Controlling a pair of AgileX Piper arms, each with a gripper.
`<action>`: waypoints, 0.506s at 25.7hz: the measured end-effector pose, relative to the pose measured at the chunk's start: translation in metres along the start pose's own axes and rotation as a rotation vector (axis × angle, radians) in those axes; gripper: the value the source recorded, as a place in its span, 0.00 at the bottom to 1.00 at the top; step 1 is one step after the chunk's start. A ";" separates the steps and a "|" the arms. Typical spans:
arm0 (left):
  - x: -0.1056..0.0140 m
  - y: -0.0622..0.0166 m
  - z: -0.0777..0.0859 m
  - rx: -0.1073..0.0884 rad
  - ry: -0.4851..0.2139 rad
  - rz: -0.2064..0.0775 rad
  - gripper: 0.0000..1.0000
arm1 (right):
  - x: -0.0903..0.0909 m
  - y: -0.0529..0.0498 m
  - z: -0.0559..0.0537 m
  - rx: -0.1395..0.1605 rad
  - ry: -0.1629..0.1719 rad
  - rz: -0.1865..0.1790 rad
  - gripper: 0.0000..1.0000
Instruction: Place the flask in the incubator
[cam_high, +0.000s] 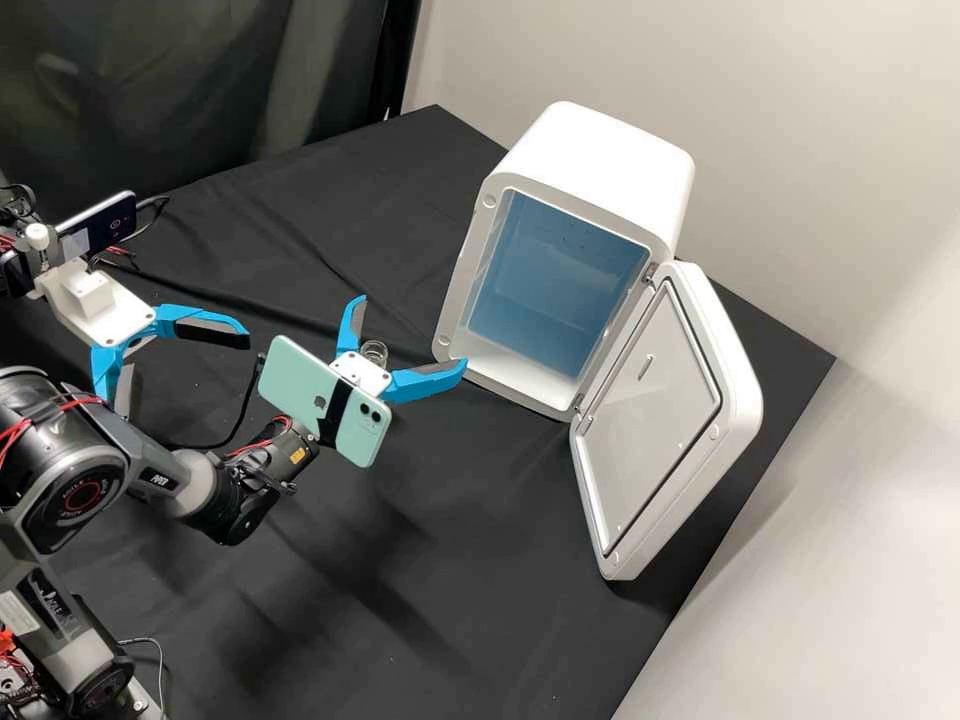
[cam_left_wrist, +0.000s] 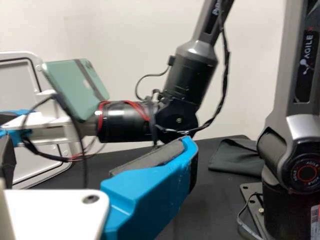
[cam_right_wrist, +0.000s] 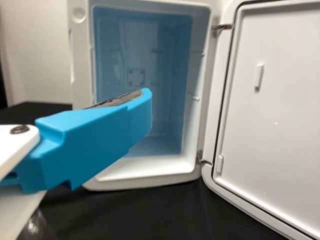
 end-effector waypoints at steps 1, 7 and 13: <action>-0.001 -0.0002 -0.001 0.000 0.004 -0.001 1.00 | -0.002 -0.001 0.001 -0.006 -0.002 -0.009 1.00; -0.002 0.0002 -0.001 0.002 0.003 0.000 1.00 | -0.008 -0.003 0.008 -0.033 -0.027 -0.029 1.00; -0.002 0.0005 -0.001 0.002 0.003 0.000 1.00 | -0.009 -0.002 0.009 -0.034 -0.031 -0.028 1.00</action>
